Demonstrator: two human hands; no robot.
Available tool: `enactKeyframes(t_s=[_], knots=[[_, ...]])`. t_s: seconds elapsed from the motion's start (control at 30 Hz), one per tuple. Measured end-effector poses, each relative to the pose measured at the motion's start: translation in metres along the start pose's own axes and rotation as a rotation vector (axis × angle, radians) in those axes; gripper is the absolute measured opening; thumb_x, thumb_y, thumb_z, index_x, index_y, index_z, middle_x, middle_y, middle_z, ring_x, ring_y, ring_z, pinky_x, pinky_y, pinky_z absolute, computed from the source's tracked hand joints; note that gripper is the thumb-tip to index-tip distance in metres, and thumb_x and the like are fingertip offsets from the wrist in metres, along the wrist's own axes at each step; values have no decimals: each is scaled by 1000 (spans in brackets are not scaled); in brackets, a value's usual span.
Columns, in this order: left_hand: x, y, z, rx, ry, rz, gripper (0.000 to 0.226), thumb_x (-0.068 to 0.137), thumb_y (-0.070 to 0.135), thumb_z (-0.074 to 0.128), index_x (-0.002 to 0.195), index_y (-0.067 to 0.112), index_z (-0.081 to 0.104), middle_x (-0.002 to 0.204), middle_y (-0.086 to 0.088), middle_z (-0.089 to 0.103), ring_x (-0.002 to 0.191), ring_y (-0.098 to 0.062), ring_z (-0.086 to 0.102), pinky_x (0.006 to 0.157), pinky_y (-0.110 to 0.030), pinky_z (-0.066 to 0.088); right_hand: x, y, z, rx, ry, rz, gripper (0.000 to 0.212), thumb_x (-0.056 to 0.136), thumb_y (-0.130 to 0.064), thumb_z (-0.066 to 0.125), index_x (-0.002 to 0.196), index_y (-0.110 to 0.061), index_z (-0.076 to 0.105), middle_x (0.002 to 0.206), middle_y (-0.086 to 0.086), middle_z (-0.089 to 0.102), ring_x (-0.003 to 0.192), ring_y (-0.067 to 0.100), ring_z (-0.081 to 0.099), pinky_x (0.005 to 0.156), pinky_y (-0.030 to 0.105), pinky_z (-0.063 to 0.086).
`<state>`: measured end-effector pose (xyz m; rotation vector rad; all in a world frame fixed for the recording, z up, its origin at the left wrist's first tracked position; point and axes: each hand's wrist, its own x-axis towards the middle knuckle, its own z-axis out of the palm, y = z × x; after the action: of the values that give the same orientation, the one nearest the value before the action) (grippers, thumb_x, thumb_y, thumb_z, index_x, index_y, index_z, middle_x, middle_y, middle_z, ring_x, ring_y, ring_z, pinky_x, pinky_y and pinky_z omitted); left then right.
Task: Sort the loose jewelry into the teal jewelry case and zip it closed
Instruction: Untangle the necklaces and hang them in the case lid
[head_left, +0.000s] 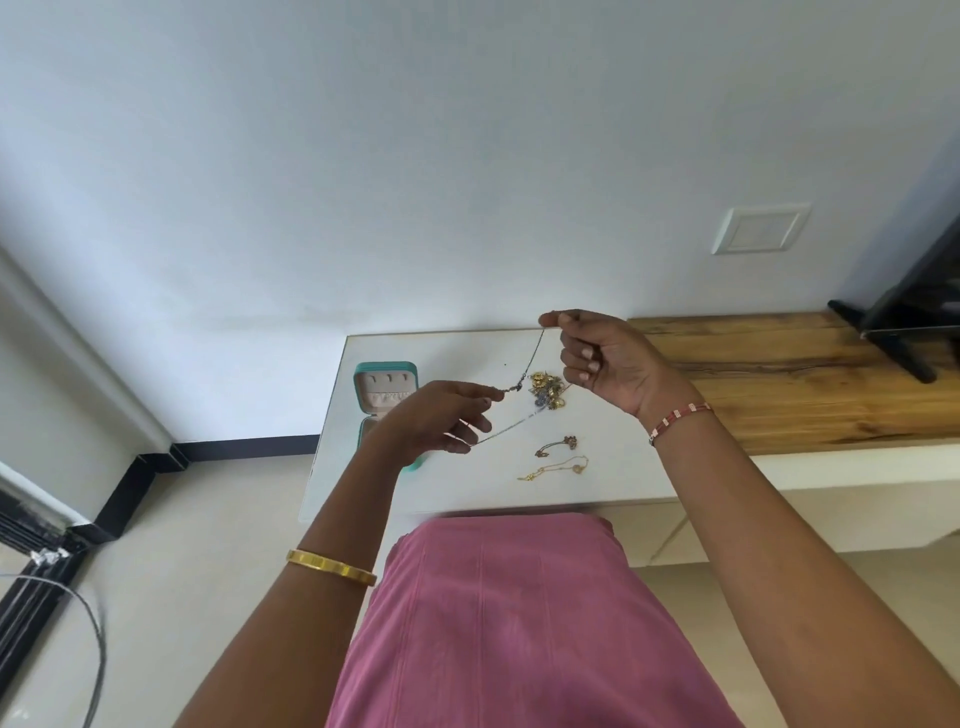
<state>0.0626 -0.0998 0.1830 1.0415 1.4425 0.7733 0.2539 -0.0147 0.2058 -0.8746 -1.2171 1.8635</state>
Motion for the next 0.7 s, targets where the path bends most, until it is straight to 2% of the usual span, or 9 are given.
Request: enactKeyframes(t_s=[0.13,0.17,0.23,0.27,0.3,0.37,0.47,0.57,0.7], knots=[[9,5,13,206,154,-2,7,90,22,57,94,17,61,90,-8,55,77,-20,51,64,-24,41,-5,-10,17,-260,-66,62,19,95,-14,48,93,-6,66,47,-5,30,40,8,23,41,20,24],[10,7,18,258,193,17,13,89,24,59,98,17,61,99,-10,55,87,-23,53,69,-25,41,-5,-12,22,-323,-82,78,19,94,-14,50,93,-7,67,47,-5,31,40,8,24,42,20,24],[14,10,27,248,215,92,41,88,27,60,125,11,54,124,-12,54,114,-24,53,85,-25,38,-5,-16,30,-428,-113,105,18,93,-15,52,92,-7,68,47,-4,32,41,8,25,43,20,25],[14,11,32,209,209,142,46,88,26,59,131,11,50,130,-11,53,120,-21,51,87,-24,36,-4,-17,34,-462,-125,115,18,93,-15,53,92,-7,68,47,-4,33,41,8,25,43,20,26],[13,13,36,172,202,192,42,90,26,58,129,11,53,128,-8,56,118,-19,52,85,-22,37,-3,-18,38,-480,-135,122,17,93,-15,53,91,-7,68,46,-4,33,40,8,26,42,20,27],[10,15,43,111,205,255,21,93,23,51,106,12,64,103,0,66,99,-17,57,72,-22,41,-2,-18,43,-495,-148,122,17,92,-15,54,89,-6,68,44,-4,35,38,8,27,41,19,28],[10,9,43,-22,213,262,28,97,20,42,78,15,63,77,1,67,79,-16,61,70,-25,43,-2,-20,42,-496,-120,93,19,92,-19,55,81,-8,66,45,-4,39,39,9,29,42,19,31],[9,5,32,-245,202,223,34,99,20,37,73,12,57,57,0,64,67,-15,63,73,-29,47,-2,-23,28,-424,-62,60,22,90,-22,58,72,-10,62,48,-3,42,41,9,33,44,20,32],[11,-2,16,-680,187,174,36,100,16,32,67,11,47,40,3,45,43,-13,55,69,-31,47,-1,-14,3,-125,73,98,34,89,-27,58,59,-16,46,43,-5,38,38,9,33,44,19,32]])
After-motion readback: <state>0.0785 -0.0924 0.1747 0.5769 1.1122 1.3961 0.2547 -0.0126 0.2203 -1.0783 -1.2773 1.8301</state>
